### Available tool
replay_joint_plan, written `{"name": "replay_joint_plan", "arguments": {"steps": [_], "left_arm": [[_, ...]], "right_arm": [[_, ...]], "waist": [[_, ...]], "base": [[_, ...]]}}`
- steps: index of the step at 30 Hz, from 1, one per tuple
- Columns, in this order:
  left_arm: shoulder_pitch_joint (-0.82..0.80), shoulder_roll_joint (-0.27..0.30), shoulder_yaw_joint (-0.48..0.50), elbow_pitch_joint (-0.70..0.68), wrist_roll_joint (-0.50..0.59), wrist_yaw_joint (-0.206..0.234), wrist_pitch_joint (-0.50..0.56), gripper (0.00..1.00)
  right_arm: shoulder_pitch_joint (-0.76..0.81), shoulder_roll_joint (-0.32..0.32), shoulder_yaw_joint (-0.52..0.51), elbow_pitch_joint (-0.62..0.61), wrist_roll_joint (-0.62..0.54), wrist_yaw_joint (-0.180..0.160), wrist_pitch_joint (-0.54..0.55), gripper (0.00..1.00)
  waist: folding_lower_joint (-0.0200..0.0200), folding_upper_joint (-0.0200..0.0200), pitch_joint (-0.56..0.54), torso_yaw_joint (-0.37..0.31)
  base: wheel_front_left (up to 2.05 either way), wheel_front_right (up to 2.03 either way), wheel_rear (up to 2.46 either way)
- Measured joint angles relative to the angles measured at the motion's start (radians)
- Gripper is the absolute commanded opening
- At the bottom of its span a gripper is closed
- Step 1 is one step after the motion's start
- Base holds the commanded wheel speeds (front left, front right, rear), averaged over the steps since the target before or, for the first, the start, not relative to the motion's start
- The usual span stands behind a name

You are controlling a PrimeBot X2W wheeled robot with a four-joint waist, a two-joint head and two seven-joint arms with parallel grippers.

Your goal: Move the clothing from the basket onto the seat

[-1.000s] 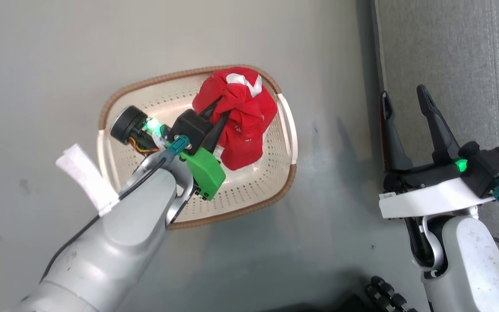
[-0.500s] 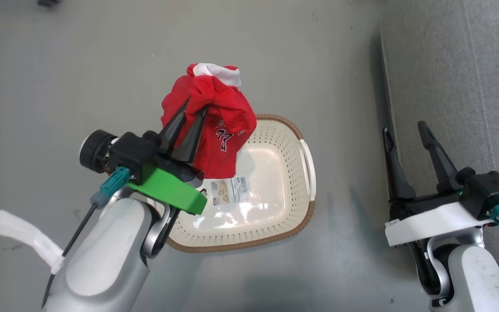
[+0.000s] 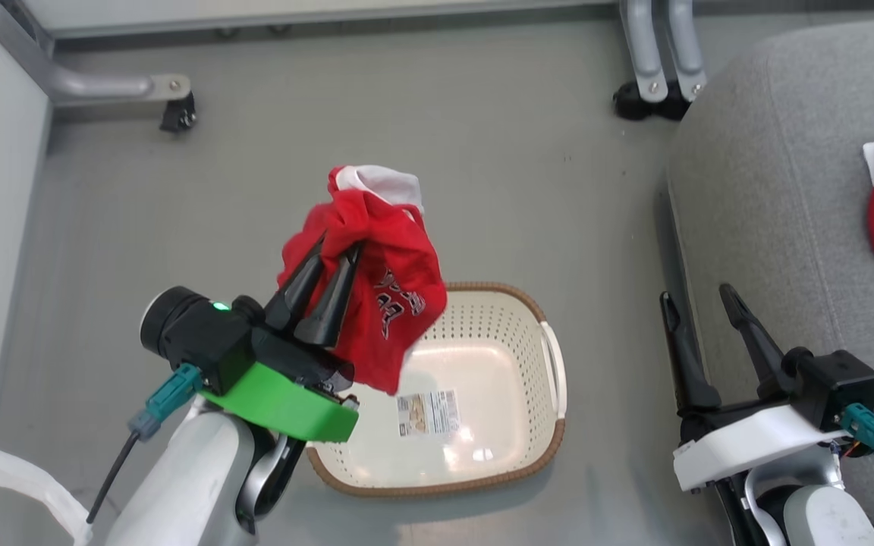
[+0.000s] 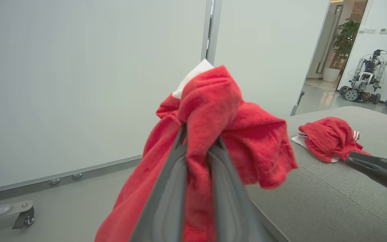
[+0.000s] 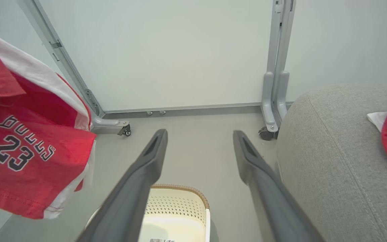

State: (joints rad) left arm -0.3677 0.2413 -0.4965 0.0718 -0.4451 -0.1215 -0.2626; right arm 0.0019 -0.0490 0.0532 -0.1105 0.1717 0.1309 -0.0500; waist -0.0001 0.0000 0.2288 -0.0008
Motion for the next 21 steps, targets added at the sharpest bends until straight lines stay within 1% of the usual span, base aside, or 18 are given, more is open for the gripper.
{"name": "replay_joint_plan", "arguments": {"steps": [5,14,21], "left_arm": [[0.048,0.01,-0.017,-0.009,-0.013,-0.002,0.0,0.0],[0.115,0.01,-0.026,-0.009,-0.038,-0.001,0.0,0.0],[0.149,0.012,-0.03,-0.01,-0.046,0.013,0.0,0.0]], "right_arm": [[0.036,0.0,0.012,-0.009,0.003,0.0,0.014,1.0],[0.095,0.0,0.014,-0.029,0.013,0.0,0.033,1.0],[0.132,0.0,0.007,-0.045,0.013,0.0,0.044,1.0]], "waist": [[0.0,0.0,-0.069,0.005],[0.0,0.0,-0.171,0.003],[0.0,0.0,-0.23,-0.003]], "base": [[0.0,0.0,0.0],[0.0,0.0,0.0],[0.0,0.0,0.0]]}}
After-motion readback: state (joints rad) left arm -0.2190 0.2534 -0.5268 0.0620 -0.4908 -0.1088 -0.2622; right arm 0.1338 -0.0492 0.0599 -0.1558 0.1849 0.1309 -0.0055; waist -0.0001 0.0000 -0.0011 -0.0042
